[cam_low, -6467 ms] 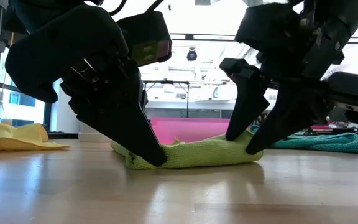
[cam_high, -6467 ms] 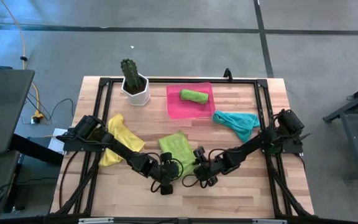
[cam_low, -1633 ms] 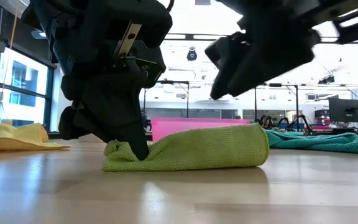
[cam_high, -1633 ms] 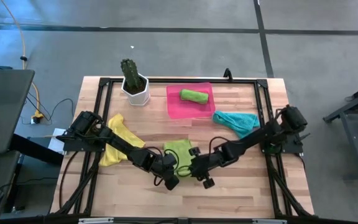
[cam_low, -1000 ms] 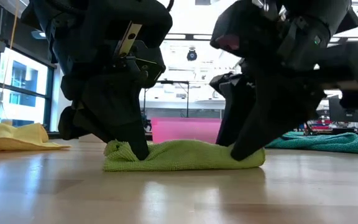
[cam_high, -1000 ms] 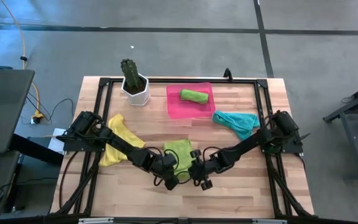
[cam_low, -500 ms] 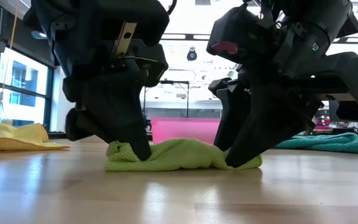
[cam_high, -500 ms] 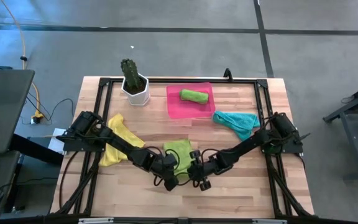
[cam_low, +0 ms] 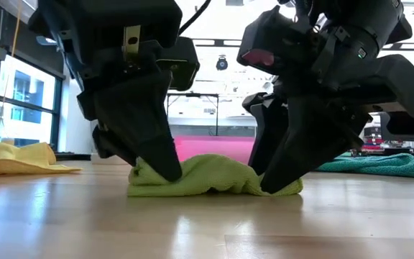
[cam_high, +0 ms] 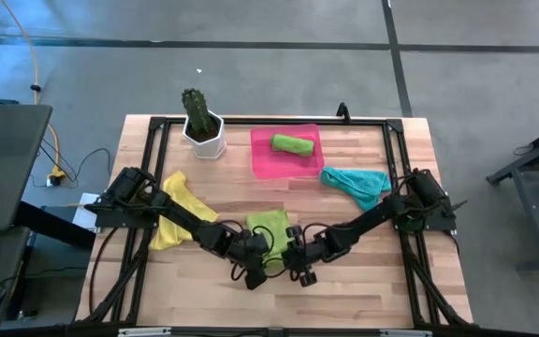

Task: Roll microfiber towels into tight, uniform cylinder then place into a basket
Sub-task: Roll the light green microfiber cloth

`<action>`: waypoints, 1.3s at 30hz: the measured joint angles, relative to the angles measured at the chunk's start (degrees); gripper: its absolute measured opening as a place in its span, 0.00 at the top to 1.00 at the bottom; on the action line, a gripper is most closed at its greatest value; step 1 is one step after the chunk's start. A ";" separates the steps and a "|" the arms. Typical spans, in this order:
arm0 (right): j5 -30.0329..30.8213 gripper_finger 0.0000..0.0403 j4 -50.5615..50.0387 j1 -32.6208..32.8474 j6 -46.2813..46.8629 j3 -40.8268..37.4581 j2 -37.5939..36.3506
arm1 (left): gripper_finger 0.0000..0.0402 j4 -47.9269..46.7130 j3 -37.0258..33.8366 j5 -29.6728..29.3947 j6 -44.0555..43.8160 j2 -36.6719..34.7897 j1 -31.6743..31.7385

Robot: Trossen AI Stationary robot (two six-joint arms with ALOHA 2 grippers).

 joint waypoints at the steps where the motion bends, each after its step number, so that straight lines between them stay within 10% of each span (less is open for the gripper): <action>1: -0.32 0.67 0.00 -0.01 0.02 -0.01 0.00 | 0.76 -0.71 -0.03 0.73 0.64 -0.50 0.29; 14: -0.66 0.67 -0.11 -0.02 0.51 -0.11 0.00 | 0.71 -10.74 0.07 0.69 6.96 -11.06 2.20; 19: -0.63 0.67 -0.11 0.00 0.63 -0.11 0.00 | 0.71 -5.13 0.16 1.80 18.68 -10.43 -2.43; 24: -0.49 0.67 0.03 0.00 0.52 -0.12 0.00 | 0.71 -3.50 0.09 -9.27 27.98 -7.94 -6.71; 39: -0.18 0.67 0.63 0.02 1.53 -0.22 0.00 | 0.60 -3.74 0.05 -13.06 28.79 -2.88 -7.51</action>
